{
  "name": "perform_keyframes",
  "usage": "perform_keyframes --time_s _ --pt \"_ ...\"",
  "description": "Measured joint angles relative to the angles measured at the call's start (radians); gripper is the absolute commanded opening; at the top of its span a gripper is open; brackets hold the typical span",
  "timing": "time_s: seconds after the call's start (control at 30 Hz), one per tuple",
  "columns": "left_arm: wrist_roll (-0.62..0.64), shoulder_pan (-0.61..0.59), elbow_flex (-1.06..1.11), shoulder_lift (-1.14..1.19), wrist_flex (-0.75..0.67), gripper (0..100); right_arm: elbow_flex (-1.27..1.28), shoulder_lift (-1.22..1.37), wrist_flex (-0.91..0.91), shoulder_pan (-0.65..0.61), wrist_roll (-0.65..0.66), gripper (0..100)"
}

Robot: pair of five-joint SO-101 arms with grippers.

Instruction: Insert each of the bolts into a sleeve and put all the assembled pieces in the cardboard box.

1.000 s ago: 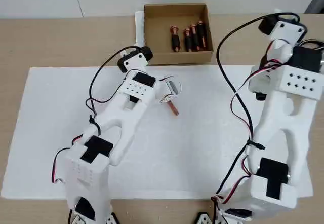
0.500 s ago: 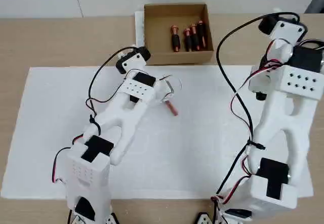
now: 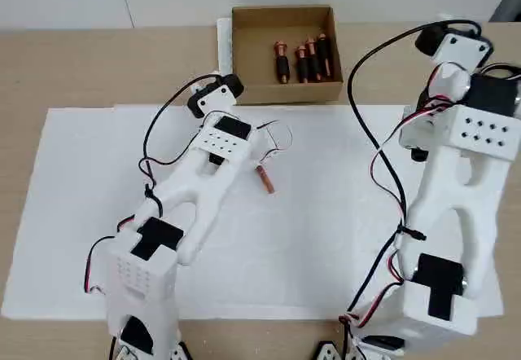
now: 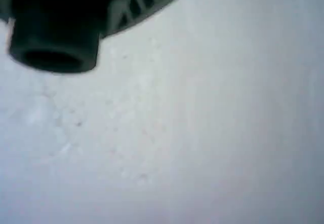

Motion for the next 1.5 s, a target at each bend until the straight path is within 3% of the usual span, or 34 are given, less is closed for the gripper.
perform_keyframes --time_s 0.2,0.5,0.67,0.8,1.03,1.4,1.5 --pt "-0.120 0.000 -0.054 -0.069 0.123 1 0.000 0.000 0.000 0.000 0.000 0.4" --pt "-0.583 -0.057 -0.126 -0.252 0.399 1 0.000 0.000 0.000 0.000 0.000 0.4" --pt "-0.875 -0.123 -0.126 -0.318 0.457 1 0.000 0.000 0.000 -0.012 0.000 0.4" --pt "-1.016 -0.133 -0.126 -0.384 0.488 1 0.000 -0.055 0.000 -0.060 0.000 0.4" --pt "-1.077 -0.137 -0.071 -0.374 0.465 1 0.002 -0.183 0.002 -0.160 0.000 0.4" --pt "-1.088 -0.218 -0.021 -0.124 0.390 1 0.002 -0.192 0.002 -0.161 0.000 0.4" --pt "-1.088 -0.244 -0.021 -0.104 0.393 6 0.003 -0.192 0.002 -0.166 0.000 0.4"
